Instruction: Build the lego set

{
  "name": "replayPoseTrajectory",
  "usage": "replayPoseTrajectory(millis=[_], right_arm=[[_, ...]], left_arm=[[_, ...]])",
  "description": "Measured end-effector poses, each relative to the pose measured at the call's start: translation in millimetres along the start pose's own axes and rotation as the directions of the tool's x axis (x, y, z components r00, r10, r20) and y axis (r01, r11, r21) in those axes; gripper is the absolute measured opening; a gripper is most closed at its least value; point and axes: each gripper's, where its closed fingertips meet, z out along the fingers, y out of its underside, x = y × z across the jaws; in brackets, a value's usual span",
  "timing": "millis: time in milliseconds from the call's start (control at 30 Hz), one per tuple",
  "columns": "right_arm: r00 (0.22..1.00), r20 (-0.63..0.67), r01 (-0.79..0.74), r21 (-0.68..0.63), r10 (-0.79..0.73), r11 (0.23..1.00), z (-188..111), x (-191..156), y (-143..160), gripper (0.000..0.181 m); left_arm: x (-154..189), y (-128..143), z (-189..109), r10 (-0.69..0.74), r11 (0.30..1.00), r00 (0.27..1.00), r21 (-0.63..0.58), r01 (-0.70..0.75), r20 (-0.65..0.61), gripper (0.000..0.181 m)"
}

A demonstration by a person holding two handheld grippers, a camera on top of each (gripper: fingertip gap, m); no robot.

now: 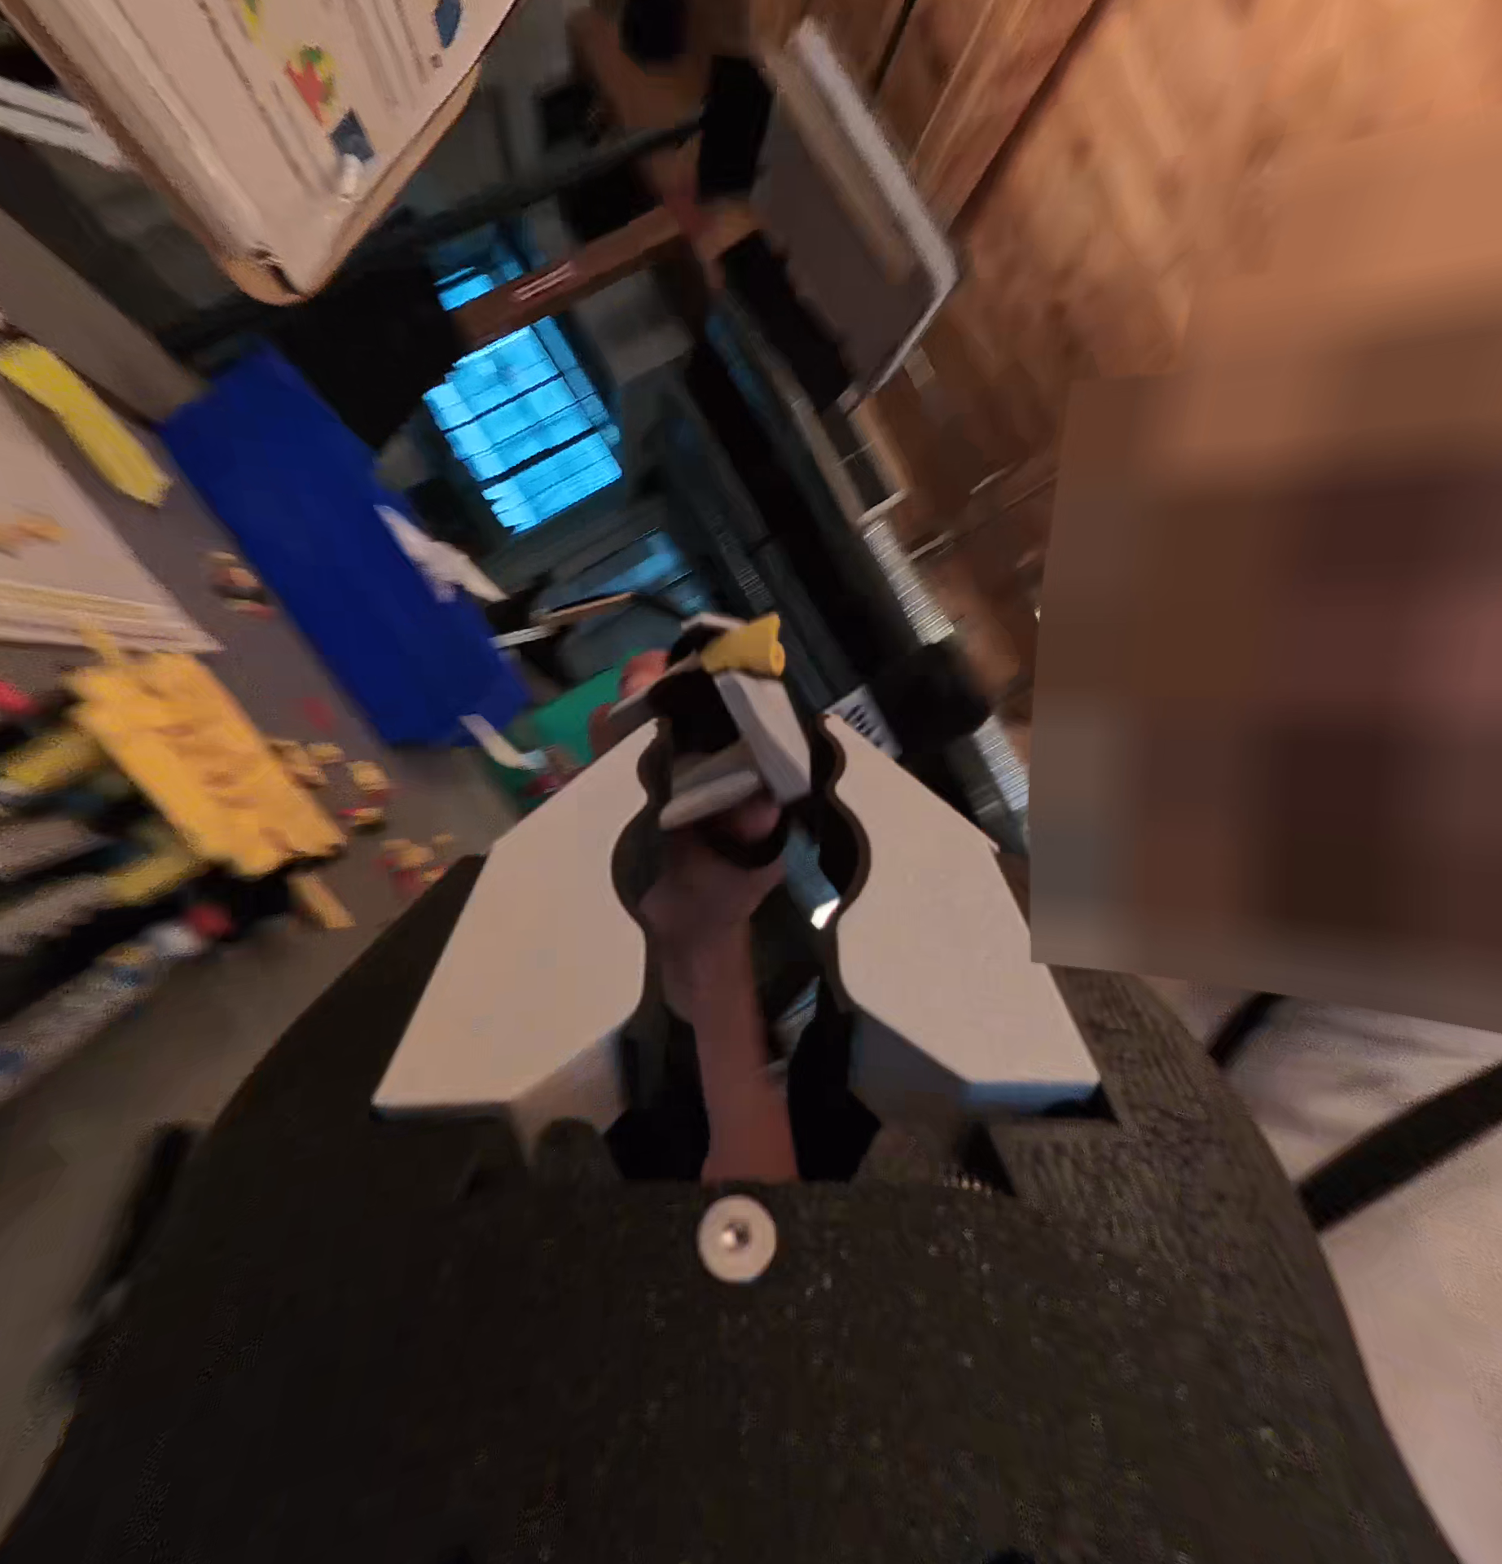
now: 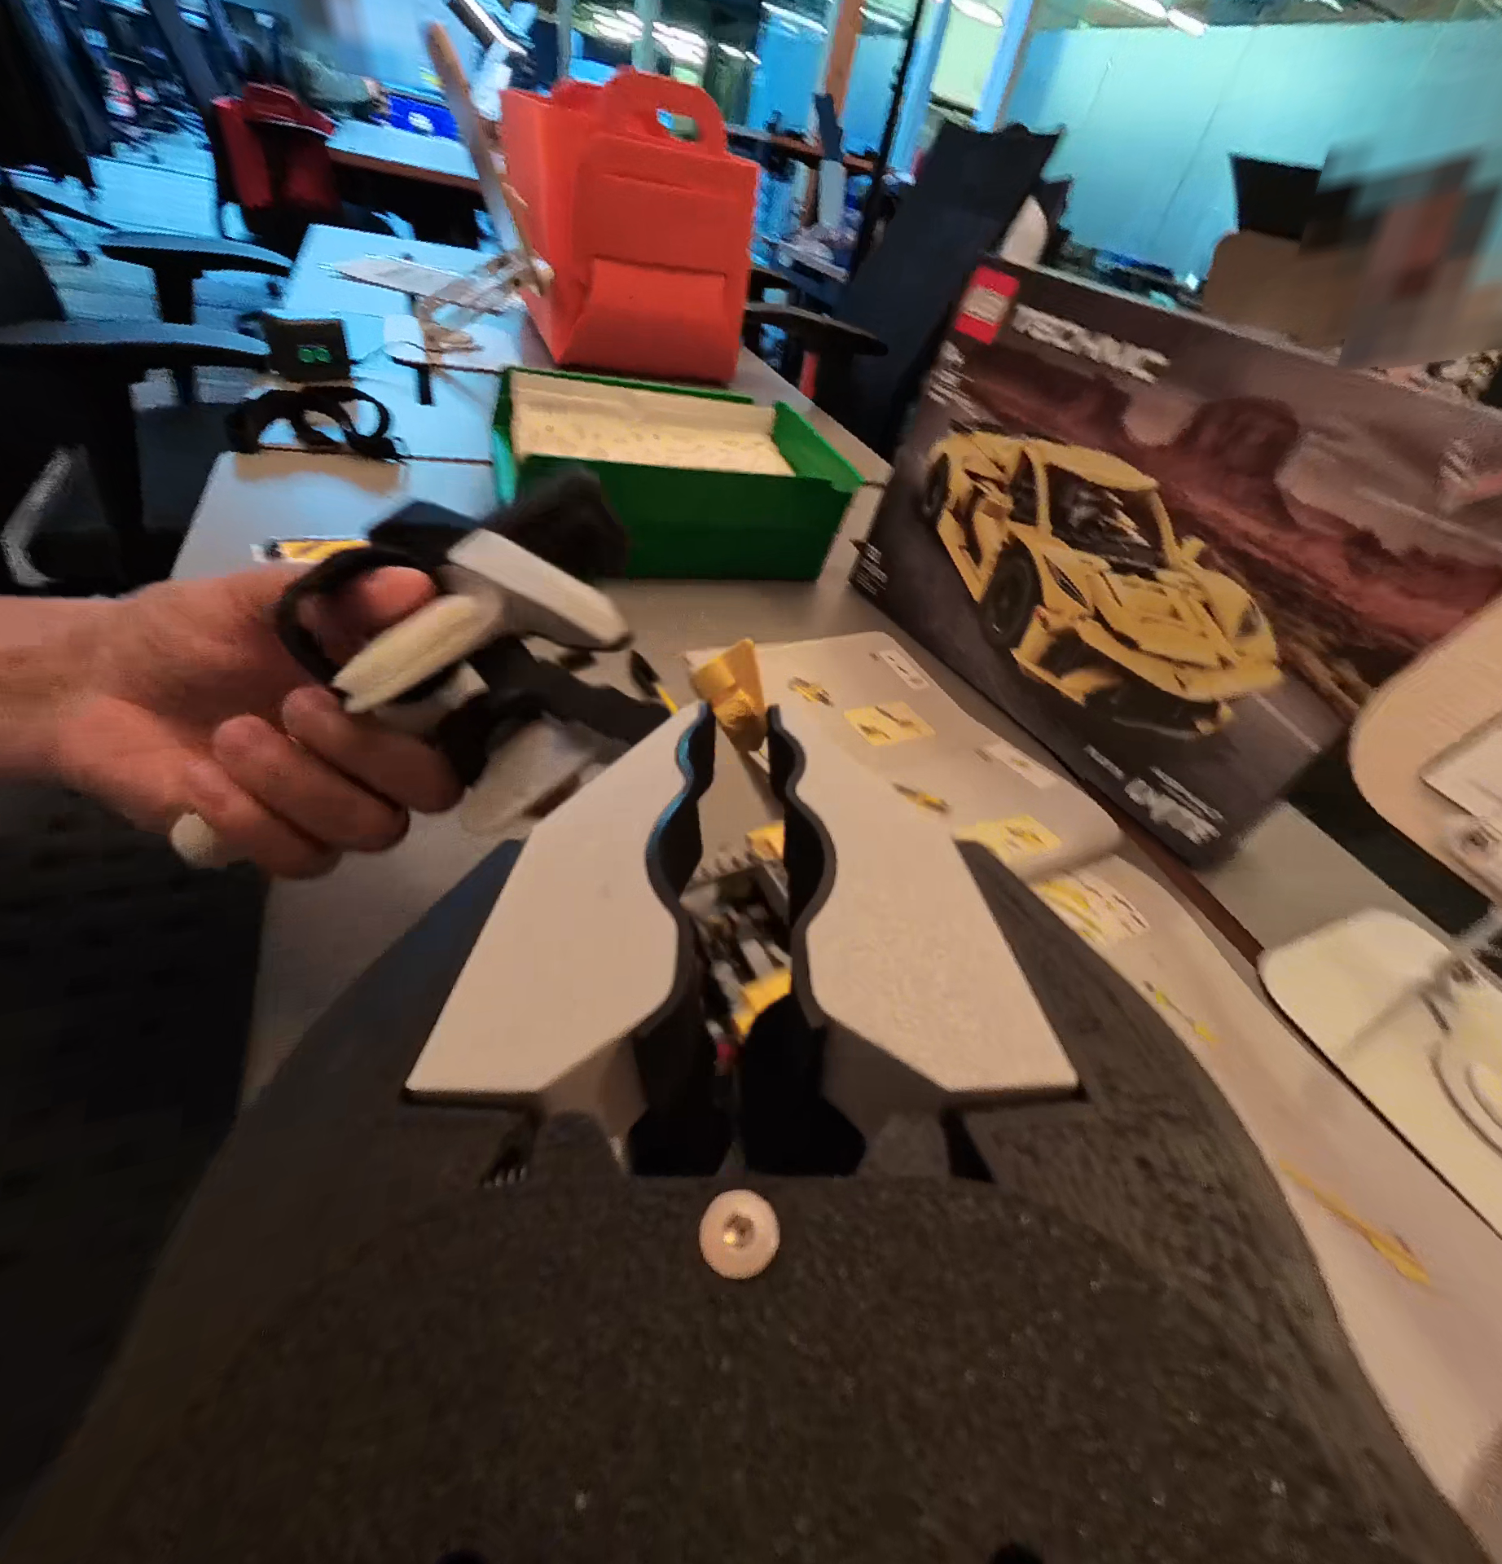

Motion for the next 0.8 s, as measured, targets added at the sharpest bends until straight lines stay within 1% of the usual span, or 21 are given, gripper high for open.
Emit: replayPoseTrajectory(millis=[33,67,100,133,200,233,267,333,367,400,467,533,567,667,700,733,800], right_arm=[[0.999,-0.034,-0.017,-0.030,0.016,0.999,-6.2,17.2,9.5,0.011],[0.996,-0.080,-0.032,-0.074,0.026,0.997,-12.6,37.4,22.8,0.011],[0.991,-0.131,-0.051,-0.125,0.035,0.991,-18.9,59.0,39.3,0.011],[0.983,-0.179,-0.081,-0.179,0.049,0.981,-24.6,78.9,57.5,0.011],[0.962,-0.258,-0.162,-0.270,0.090,0.949,-32.6,109.2,94.1,0.011],[0.953,-0.278,-0.203,-0.288,0.121,0.936,-34.3,116.7,107.6,0.011],[0.942,-0.299,-0.242,-0.295,0.151,0.925,-35.6,121.8,117.6,0.011],[0.925,-0.326,-0.294,-0.282,0.197,0.913,-37.0,126.0,127.3,0.011],[0.923,-0.327,-0.302,-0.284,0.204,0.910,-37.1,126.0,130.6,0.011],[0.921,-0.336,-0.302,-0.297,0.197,0.906,-37.7,127.4,135.0,0.011],[0.917,-0.349,-0.313,-0.335,0.191,0.889,-38.4,130.4,144.5,0.011],[0.911,-0.335,-0.353,-0.334,0.240,0.874,-35.3,129.2,146.1,0.011],[0.907,-0.331,-0.368,-0.323,0.260,0.872,-34.2,129.0,146.4,0.011],[0.907,-0.334,-0.370,-0.343,0.256,0.863,-35.3,130.9,156.3,0.011],[0.907,-0.333,-0.370,-0.344,0.256,0.863,-35.8,131.5,156.9,0.011],[0.906,-0.332,-0.373,-0.334,0.262,0.866,-36.2,132.1,155.6,0.011],[0.907,-0.317,-0.376,-0.308,0.278,0.874,-36.3,130.7,150.3,0.011]], left_arm=[[-9.9,-2.0,0.6,0.099,0.994,0.993,-0.056,-0.095,0.071,0.031],[-20.4,-7.6,0.9,0.208,0.974,0.969,-0.115,-0.193,0.136,0.032],[-32.4,-16.6,1.0,0.327,0.939,0.925,-0.183,-0.293,0.195,0.032],[-44.9,-29.4,0.8,0.443,0.889,0.862,-0.249,-0.385,0.248,0.032],[-65.6,-61.2,0.6,0.636,0.768,0.704,-0.349,-0.537,0.315,0.032],[-76.4,-76.7,-0.9,0.712,0.701,0.613,-0.393,-0.595,0.342,0.032],[-87.1,-90.6,-2.8,0.775,0.632,0.520,-0.435,-0.641,0.359,0.032],[-107.8,-112.6,-8.6,0.858,0.502,0.342,-0.493,-0.710,0.383,0.031],[-115.4,-118.2,-11.9,0.875,0.461,0.282,-0.505,-0.729,0.393,0.031],[-118.9,-119.1,-14.7,0.882,0.443,0.256,-0.506,-0.740,0.397,0.031],[-119.5,-116.1,-20.5,0.894,0.411,0.228,-0.505,-0.758,0.386,0.024],[-122.3,-123.3,-30.8,0.900,0.365,0.149,-0.522,-0.771,0.410,0.020],[-123.1,-126.2,-33.2,0.896,0.366,0.142,-0.518,-0.773,0.420,0.020],[-123.9,-125.2,-29.9,0.871,0.444,0.247,-0.465,-0.766,0.425,0.020],[-126.9,-124.2,-29.8,0.863,0.464,0.270,-0.460,-0.757,0.427,0.020],[-130.6,-124.1,-30.7,0.859,0.475,0.277,-0.465,-0.747,0.432,0.020],[-135.4,-125.4,-32.1,0.859,0.473,0.267,-0.479,-0.739,0.436,0.020]])
